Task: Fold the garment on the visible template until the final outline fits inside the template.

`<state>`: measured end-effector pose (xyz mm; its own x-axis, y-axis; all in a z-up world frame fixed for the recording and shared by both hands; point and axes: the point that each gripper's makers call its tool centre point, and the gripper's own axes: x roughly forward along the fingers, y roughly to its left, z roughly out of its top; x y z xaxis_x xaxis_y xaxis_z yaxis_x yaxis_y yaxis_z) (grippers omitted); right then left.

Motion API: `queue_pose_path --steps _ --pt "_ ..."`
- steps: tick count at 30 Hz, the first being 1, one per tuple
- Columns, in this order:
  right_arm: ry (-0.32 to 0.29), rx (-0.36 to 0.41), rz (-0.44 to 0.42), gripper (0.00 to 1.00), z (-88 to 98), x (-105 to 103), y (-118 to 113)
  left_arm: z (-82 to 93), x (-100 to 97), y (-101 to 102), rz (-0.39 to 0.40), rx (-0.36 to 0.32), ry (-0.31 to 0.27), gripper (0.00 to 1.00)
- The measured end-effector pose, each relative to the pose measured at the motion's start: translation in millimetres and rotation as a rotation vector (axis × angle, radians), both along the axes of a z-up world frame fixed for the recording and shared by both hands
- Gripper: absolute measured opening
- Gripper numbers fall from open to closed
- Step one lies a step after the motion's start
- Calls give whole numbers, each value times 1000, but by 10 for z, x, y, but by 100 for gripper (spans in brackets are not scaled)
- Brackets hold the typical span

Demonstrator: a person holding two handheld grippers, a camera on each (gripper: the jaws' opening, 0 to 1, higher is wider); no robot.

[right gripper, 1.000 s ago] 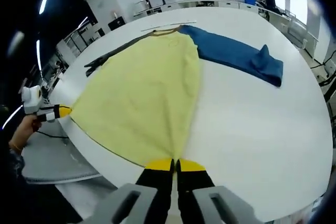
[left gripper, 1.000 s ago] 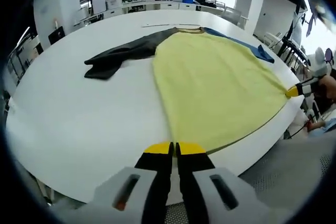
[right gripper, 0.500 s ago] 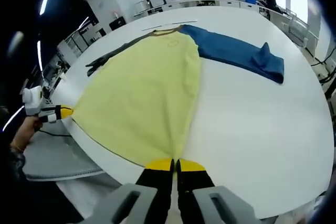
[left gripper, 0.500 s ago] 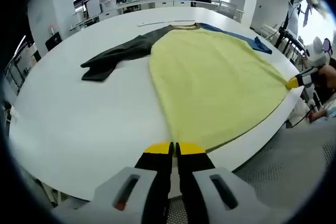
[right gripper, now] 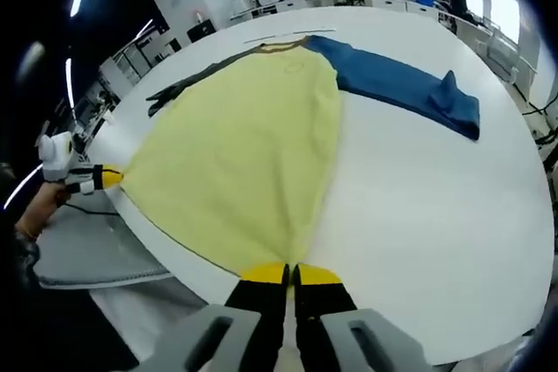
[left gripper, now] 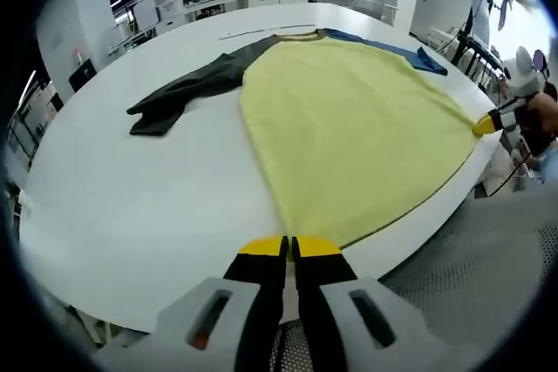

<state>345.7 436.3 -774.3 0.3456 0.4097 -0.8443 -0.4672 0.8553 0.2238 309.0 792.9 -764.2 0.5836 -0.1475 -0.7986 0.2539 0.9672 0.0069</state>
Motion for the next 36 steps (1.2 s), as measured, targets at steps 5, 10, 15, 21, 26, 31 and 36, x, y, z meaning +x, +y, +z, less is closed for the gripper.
queue_pose_path --steps 5,10,15,21,26,31,36 --pt "-45 25 -37 21 144 136 -16 121 100 3 18 -48 -76 16" --pt "-127 -21 3 47 255 301 -70 250 226 2 10 -56 -163 43" --pt "-203 23 -5 55 426 505 -56 364 326 -34 16 -115 -216 57" --pt "-280 42 -28 58 587 770 -163 504 414 -63 -11 -131 -269 69" --pt "-319 39 -52 57 629 1043 -339 587 466 -89 -19 -154 -289 77" --pt "-340 41 -80 51 616 1334 -505 643 501 -105 -10 -180 -302 85" --pt "-357 36 -89 43 595 1589 -598 674 514 -119 -20 -175 -310 91"
